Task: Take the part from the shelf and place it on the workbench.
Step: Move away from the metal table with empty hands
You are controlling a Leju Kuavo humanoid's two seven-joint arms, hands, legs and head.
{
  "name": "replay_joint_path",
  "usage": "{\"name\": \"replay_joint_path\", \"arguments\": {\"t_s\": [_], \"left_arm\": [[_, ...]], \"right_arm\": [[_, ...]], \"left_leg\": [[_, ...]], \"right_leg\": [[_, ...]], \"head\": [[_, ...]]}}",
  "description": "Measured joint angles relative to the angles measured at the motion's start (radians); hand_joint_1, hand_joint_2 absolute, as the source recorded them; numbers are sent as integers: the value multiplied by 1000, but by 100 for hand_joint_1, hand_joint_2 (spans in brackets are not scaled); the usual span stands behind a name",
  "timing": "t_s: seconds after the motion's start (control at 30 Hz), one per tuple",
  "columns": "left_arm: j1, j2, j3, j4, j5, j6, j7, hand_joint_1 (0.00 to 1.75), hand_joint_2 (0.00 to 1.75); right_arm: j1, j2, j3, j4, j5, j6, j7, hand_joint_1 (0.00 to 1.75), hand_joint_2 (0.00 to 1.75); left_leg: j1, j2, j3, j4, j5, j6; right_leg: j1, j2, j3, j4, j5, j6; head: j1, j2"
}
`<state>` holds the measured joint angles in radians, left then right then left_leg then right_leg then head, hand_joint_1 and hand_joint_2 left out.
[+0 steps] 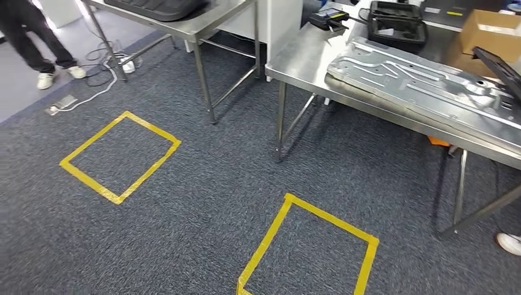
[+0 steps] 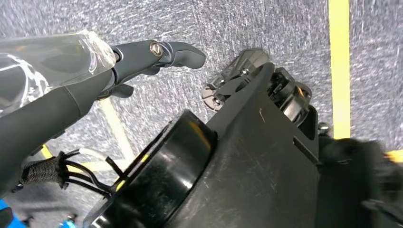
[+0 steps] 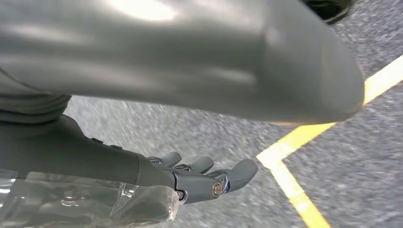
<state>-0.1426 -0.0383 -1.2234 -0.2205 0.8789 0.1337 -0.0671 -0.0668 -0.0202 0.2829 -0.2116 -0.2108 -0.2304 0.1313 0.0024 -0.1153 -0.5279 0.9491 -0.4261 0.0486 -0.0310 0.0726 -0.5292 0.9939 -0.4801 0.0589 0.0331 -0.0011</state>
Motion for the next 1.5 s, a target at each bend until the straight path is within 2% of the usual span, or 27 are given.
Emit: {"name": "replay_joint_path", "arguments": {"t_s": [0.03,0.1,0.13,0.2,0.27,0.33,0.37,0.4,0.47,0.53,0.6,0.63,0.7,0.77,0.83,0.87,0.93,1.0,1.07,1.13,1.2,1.27,1.33,1.37,1.4,1.43,1.5], "left_arm": [[0,0,0,0,0,0,0,0,175],[0,0,0,0,0,0,0,0,175],[0,0,0,0,1,0,0,0,175],[-2,1,0,0,1,0,0,0,175],[-9,1,1,0,2,-2,-1,0,175],[-12,0,2,0,3,-4,-2,0,175],[-12,0,2,0,3,-5,-3,0,175],[-10,0,2,0,3,-6,-2,0,175],[-4,0,1,0,1,-5,0,0,175],[1,0,1,0,1,-5,1,0,175],[4,1,1,0,2,-5,0,0,175],[5,2,1,0,2,-5,-1,0,175],[4,1,1,0,2,-5,-1,0,175],[3,0,1,0,1,-6,-1,0,175],[4,0,1,0,1,-6,-1,0,175],[4,0,1,0,1,-6,-1,0,175],[5,0,1,0,1,-6,-1,0,175],[4,-1,1,0,1,-6,-1,0,175],[3,-1,1,0,2,-7,-1,0,175],[4,0,2,0,3,-8,-2,0,175],[3,1,1,0,4,-11,-2,0,175],[-3,1,1,0,4,-19,-4,0,175],[-8,1,2,0,6,-27,-10,0,175],[-9,1,3,0,7,-30,-12,0,175],[-8,1,3,0,7,-32,-14,0,175],[-6,1,3,0,6,-33,-15,0,175],[0,1,2,0,4,-33,-15,0,175]], "right_arm": [[0,0,1,0,0,0,0,0,0],[-1,0,3,0,0,0,1,0,0],[-2,0,5,0,0,0,1,0,0],[-3,-1,8,0,1,0,2,0,0],[-1,-2,10,0,1,0,3,0,0],[0,-3,11,1,1,0,5,0,0],[0,-3,12,1,1,0,6,0,0],[-1,-2,13,1,1,0,6,0,0],[-4,-2,15,0,1,0,6,0,0],[-4,-2,16,1,2,0,7,0,0],[-6,-1,17,0,3,0,7,0,0],[-8,-1,17,0,3,0,7,0,0],[-10,-1,18,0,5,0,7,0,0],[-7,-1,19,0,6,0,7,0,0],[-3,-1,19,0,8,0,8,0,0],[-2,-1,19,0,8,0,8,0,0],[0,-2,20,0,8,0,8,0,0],[0,-2,22,1,9,0,8,0,0],[-1,-2,24,1,10,0,8,0,0],[-5,-1,25,1,10,0,9,0,0],[-6,-1,27,1,11,0,11,0,0],[-3,-2,28,1,12,0,13,0,0],[-1,-3,29,1,12,0,16,0,0],[0,-3,30,1,12,0,17,0,0],[-1,-3,32,1,12,0,17,0,0],[-2,-2,33,1,12,0,17,0,0],[-3,-2,36,1,11,0,17,0,0]], "left_leg": [[0,-11,-5,2,0,-7],[5,-34,-13,1,3,-20],[6,-27,-17,7,0,-25],[6,25,-47,73,-39,-33],[5,82,-110,213,-106,-39],[6,97,-147,305,-136,-42],[6,100,-136,293,-124,-41],[5,108,-106,241,-97,-39],[-3,153,-26,89,-39,-28],[-14,184,9,8,-19,-16],[-19,167,5,0,-17,-6],[-18,155,6,-5,-13,0],[-11,132,11,-15,-4,12],[-7,109,12,-18,0,19],[-6,80,12,-18,1,20],[-5,64,13,-17,0,19],[-1,32,18,-14,-2,14],[0,7,16,-5,-9,3],[1,-14,7,0,-10,-10],[7,-27,0,1,-8,-22],[5,16,-23,49,-32,-30],[2,77,-82,177,-93,-35],[3,95,-141,302,-142,-37],[3,98,-148,320,-142,-36],[2,101,-134,294,-122,-33],[1,110,-101,231,-88,-28],[-11,169,-27,81,-30,-14]], "right_leg": [[0,13,8,-20,3,-3],[4,-7,9,-24,4,-17],[5,-21,10,-26,5,-24],[5,-51,11,-30,8,-37],[11,-83,12,-30,5,-44],[15,-116,14,-30,3,-47],[16,-130,15,-30,2,-48],[17,-143,16,-30,0,-47],[20,-164,20,-29,-3,-42],[23,-183,22,-28,-7,-35],[23,-204,25,-30,-8,-26],[21,-201,26,-27,-13,-21],[18,-154,8,23,-49,-14],[16,-98,-51,149,-114,-11],[15,-82,-106,255,-146,-8],[14,-80,-111,258,-132,-6],[7,-65,-68,151,-57,-2],[-3,-16,-13,25,-4,1],[-3,8,4,-16,1,-7],[2,-16,4,-18,3,-23],[3,-43,5,-20,4,-36],[7,-73,7,-21,1,-44],[13,-106,9,-21,-2,-50],[15,-121,11,-21,-4,-51],[17,-134,14,-21,-6,-51],[18,-146,18,-21,-9,-51],[22,-166,25,-21,-15,-47]], "head": [[0,0],[-1,0],[-1,0],[-4,0],[-7,0],[-7,0],[-7,0],[-7,0],[-7,0],[-6,0],[-5,0],[-5,0],[-4,0],[-1,0],[0,0],[0,0],[0,0],[0,0],[0,0],[0,0],[-3,0],[-7,0],[-8,0],[-8,0],[-8,0],[-9,0],[-9,0]]}}
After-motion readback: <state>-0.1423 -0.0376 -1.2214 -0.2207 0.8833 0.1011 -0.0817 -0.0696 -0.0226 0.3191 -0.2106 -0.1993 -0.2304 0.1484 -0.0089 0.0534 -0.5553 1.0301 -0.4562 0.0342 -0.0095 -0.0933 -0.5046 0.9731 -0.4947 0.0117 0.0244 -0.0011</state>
